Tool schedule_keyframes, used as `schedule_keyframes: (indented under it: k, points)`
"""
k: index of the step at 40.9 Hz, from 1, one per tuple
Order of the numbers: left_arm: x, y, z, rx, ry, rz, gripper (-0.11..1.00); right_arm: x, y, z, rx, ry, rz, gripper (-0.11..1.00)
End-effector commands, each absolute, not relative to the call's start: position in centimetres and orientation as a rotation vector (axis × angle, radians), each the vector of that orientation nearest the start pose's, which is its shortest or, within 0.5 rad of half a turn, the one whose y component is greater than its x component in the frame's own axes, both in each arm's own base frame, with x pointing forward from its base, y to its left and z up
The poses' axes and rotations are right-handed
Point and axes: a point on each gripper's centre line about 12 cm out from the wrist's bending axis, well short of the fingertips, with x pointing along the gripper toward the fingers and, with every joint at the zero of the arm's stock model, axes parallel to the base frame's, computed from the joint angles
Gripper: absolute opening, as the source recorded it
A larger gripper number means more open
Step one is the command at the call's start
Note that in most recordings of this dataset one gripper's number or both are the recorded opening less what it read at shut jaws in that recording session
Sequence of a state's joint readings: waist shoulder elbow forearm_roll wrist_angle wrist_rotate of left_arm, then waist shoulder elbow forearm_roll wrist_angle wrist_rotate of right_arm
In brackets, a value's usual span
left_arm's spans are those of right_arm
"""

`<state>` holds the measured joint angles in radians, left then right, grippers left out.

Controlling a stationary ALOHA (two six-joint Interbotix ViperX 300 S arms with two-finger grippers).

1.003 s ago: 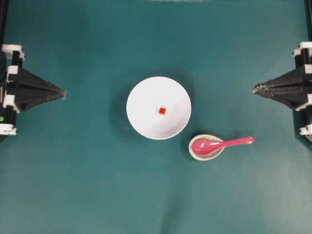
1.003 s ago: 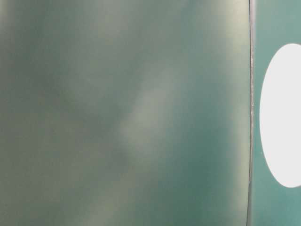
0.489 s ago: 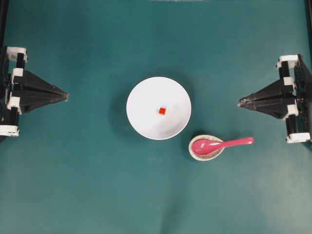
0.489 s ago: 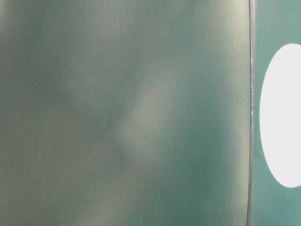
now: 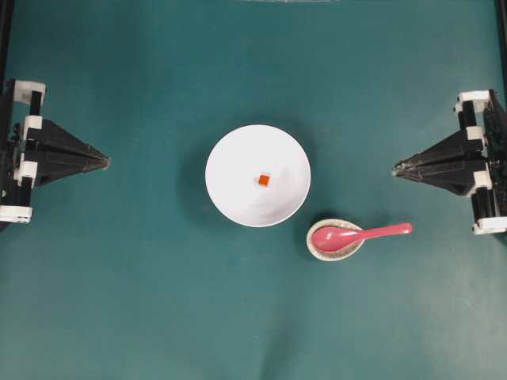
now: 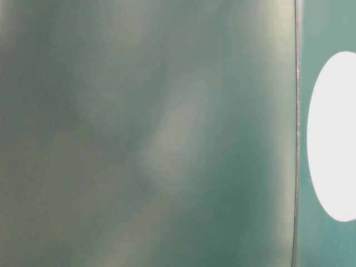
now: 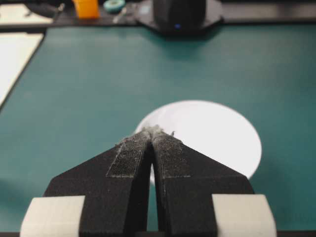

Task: Grip the spoon and scoop the red block from the bowl with right arm.
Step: 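Move the right gripper toward the pink spoon handle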

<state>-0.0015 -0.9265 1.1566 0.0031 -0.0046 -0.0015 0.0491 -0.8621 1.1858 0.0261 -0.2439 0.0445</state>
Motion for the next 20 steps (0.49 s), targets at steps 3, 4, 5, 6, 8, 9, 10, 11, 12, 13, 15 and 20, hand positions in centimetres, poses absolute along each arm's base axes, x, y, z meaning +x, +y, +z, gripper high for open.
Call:
schedule_keyframes:
  k: [3, 4, 5, 6, 8, 9, 10, 11, 12, 13, 15, 20]
  points:
    - [20.61, -0.06, 27.02, 0.01, 0.216, -0.004, 0.0, 21.35, 1.07, 27.68, 0.073, 0.054, 0.045, 0.01]
    - [20.61, -0.06, 26.89, 0.011, 0.222, -0.004, 0.0, 21.32, 1.08, 27.75, 0.071, 0.054, 0.046, 0.01]
    - [20.6, -0.06, 26.87, 0.011, 0.224, -0.004, 0.0, 21.27, 1.04, 27.78, 0.073, 0.054, 0.044, 0.01]
    - [20.64, -0.06, 26.78, 0.011, 0.23, -0.004, 0.0, 21.18, 1.07, 27.87, 0.073, 0.051, 0.046, 0.01]
    - [20.65, -0.06, 26.71, 0.011, 0.235, -0.004, 0.0, 21.08, 1.06, 28.07, 0.073, 0.048, 0.046, 0.02]
    - [20.67, -0.06, 26.66, 0.011, 0.238, -0.004, 0.0, 21.02, 1.06, 28.19, 0.073, 0.045, 0.046, 0.03]
    - [20.66, -0.06, 26.64, 0.011, 0.239, -0.004, 0.0, 20.98, 1.06, 28.29, 0.073, 0.043, 0.046, 0.05]
    - [20.68, -0.06, 26.61, 0.008, 0.241, -0.004, 0.0, 20.94, 1.06, 28.36, 0.072, 0.043, 0.047, 0.07]
    - [20.69, -0.06, 26.61, 0.01, 0.241, -0.004, 0.0, 20.87, 1.06, 28.38, 0.073, 0.045, 0.047, 0.1]
    - [20.68, -0.06, 26.59, 0.01, 0.242, -0.004, 0.0, 20.83, 1.06, 28.46, 0.073, 0.045, 0.047, 0.13]
    - [20.67, -0.06, 26.56, 0.011, 0.245, -0.004, 0.0, 20.7, 1.09, 28.49, 0.073, 0.048, 0.048, 0.19]
    - [20.64, -0.06, 26.33, 0.011, 0.264, -0.004, 0.0, 20.51, 1.09, 28.42, 0.073, 0.074, 0.049, 0.34]
